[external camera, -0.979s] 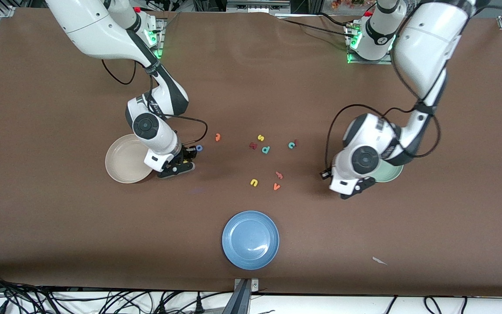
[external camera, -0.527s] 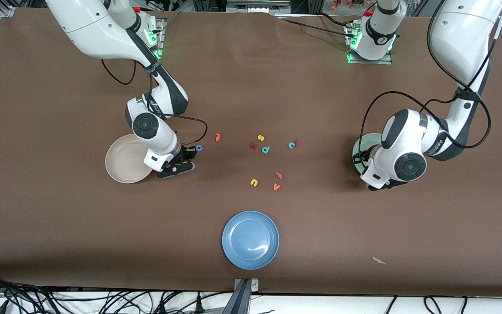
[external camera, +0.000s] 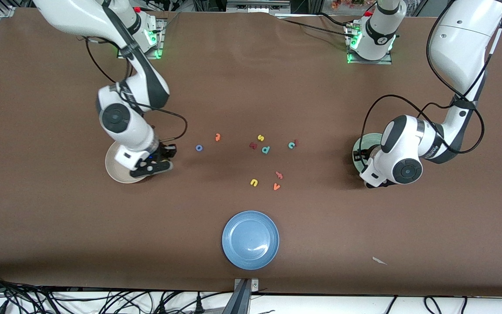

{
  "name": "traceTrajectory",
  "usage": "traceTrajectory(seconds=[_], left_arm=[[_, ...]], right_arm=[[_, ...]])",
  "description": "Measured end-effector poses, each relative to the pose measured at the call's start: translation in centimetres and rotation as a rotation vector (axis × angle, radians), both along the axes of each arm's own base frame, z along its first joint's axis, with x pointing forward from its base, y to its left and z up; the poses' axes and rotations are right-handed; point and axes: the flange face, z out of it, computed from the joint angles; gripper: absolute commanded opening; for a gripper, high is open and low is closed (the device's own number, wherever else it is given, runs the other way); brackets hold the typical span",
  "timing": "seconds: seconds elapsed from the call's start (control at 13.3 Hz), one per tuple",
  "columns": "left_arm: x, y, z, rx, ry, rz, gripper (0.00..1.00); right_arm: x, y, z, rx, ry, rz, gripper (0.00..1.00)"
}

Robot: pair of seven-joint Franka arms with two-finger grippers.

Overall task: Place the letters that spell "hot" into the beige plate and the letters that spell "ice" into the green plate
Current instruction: 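Drop the yellow letter on the beige plate while the left gripper drops orange on green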

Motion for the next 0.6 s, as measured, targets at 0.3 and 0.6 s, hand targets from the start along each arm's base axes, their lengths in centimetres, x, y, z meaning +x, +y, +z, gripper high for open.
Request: traceTrajectory(seconds=[0.3,0.6], left_arm=[[0.4,-4.0,3.3,-0.047,-0.042,0.072,1.00],[-1.4,-13.1,3.8,-0.056,-0.138,0.141,1.00]], right_arm=[[1.6,-10.0,1.4,-0.016,0.037,0.067,0.18],[1.1,-15.1,-0.4,-0.010,0.089,0.078,0.36]])
